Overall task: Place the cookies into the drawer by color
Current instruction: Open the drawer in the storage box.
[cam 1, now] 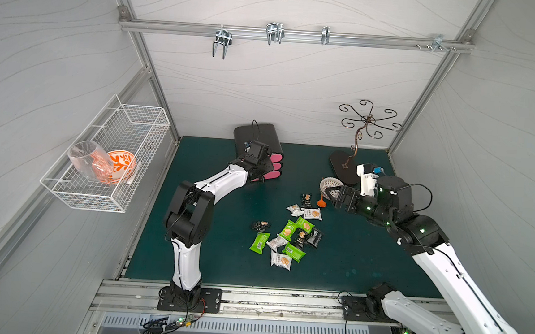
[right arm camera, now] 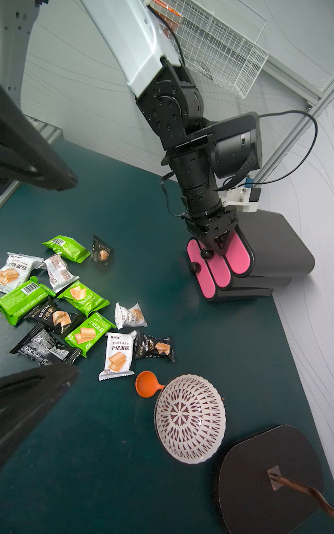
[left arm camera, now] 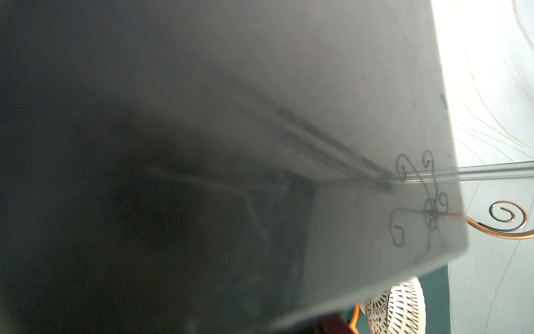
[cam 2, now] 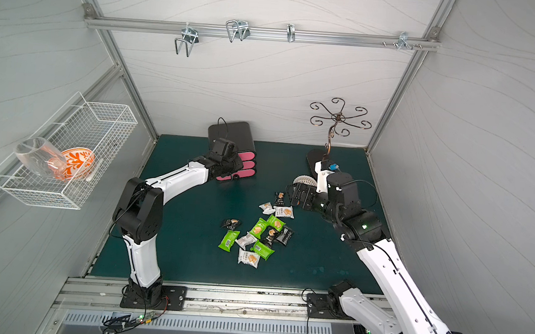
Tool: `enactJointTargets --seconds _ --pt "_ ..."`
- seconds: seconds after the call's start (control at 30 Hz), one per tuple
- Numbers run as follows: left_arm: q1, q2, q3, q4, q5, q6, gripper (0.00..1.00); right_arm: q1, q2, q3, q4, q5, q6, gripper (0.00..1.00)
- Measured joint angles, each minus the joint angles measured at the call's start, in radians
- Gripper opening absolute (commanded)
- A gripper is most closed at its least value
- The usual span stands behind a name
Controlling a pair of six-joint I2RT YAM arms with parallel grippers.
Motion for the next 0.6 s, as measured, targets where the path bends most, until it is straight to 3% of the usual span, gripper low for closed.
enactJointTargets --seconds 0.17,0.27,0.6 --pt "0.0 -0.001 0.001 0.0 -0.003 -0.006 0.57 0.0 0.0 -0.005 -0.001 -0.01 0.003 0.98" --pt "0.001 -0.004 0.001 0.002 -0.008 -0.007 0.61 0.0 0.0 -0.013 -0.002 -0.017 0.01 0.98" --pt "0.016 -0.027 0.001 0.0 -0.012 -0.004 0.35 0.0 -0.006 -0.021 -0.005 -0.022 0.016 0.98"
